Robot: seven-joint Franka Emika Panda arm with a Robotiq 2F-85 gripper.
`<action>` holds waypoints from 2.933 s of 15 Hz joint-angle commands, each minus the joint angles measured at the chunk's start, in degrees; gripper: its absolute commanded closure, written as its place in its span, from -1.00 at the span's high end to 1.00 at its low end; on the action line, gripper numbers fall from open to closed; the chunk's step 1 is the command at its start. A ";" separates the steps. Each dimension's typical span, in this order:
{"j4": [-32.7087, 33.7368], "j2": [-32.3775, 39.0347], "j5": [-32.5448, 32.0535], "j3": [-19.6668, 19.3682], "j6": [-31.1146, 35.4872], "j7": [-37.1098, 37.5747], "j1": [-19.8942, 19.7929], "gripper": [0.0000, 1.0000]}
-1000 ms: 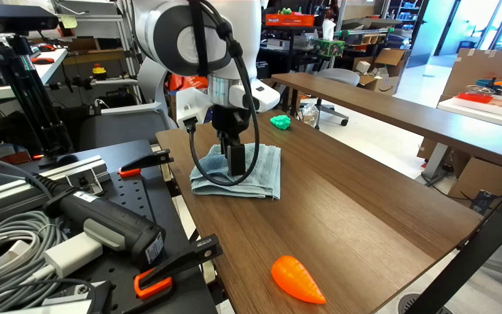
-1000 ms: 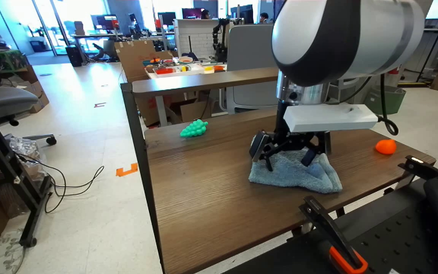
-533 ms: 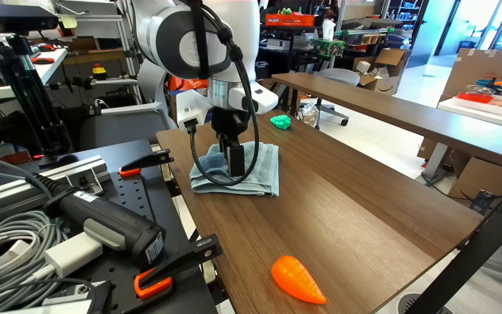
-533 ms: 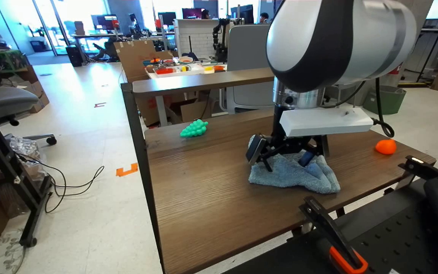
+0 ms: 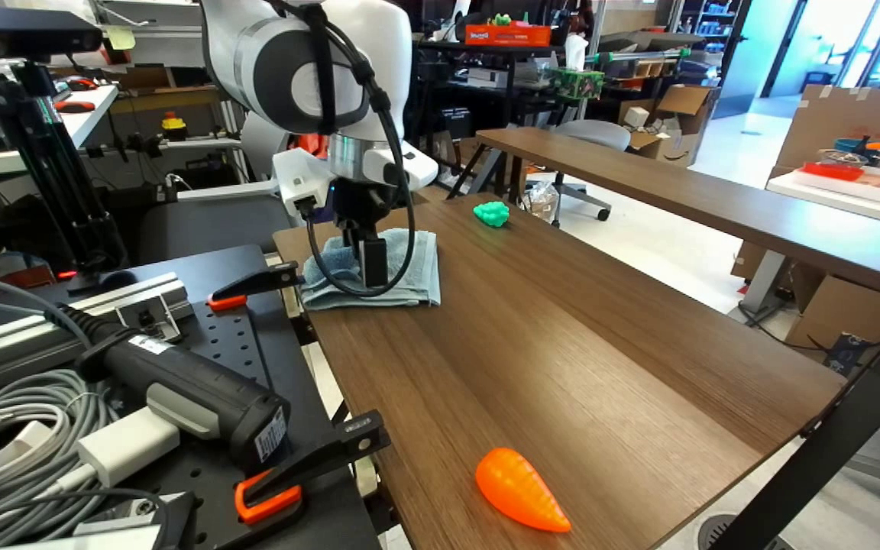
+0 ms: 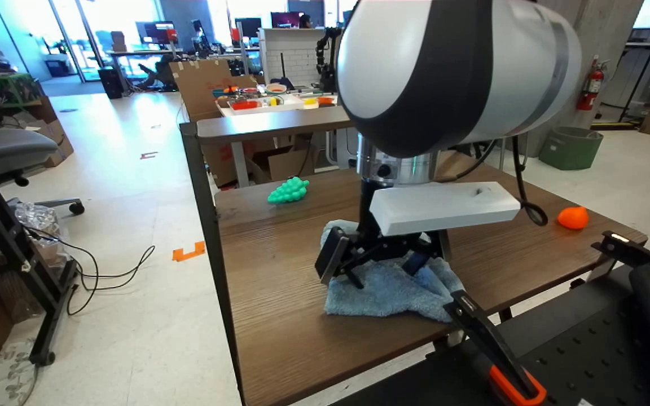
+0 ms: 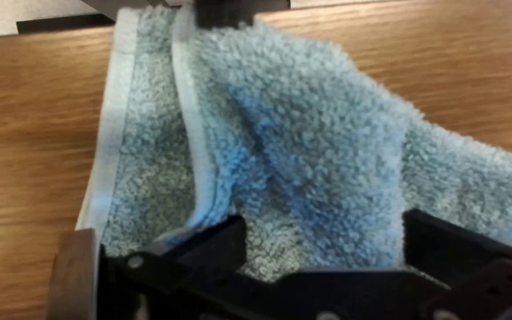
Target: Use the towel to wipe the table
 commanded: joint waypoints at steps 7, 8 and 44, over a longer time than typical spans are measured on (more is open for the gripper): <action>7.52 5.09 4.85 3.50 2.40 -2.25 0.23 1.00; 8.87 5.31 5.99 3.92 2.18 -2.75 -1.02 1.00; 11.75 4.29 6.81 -6.14 -9.22 -3.86 -4.59 1.00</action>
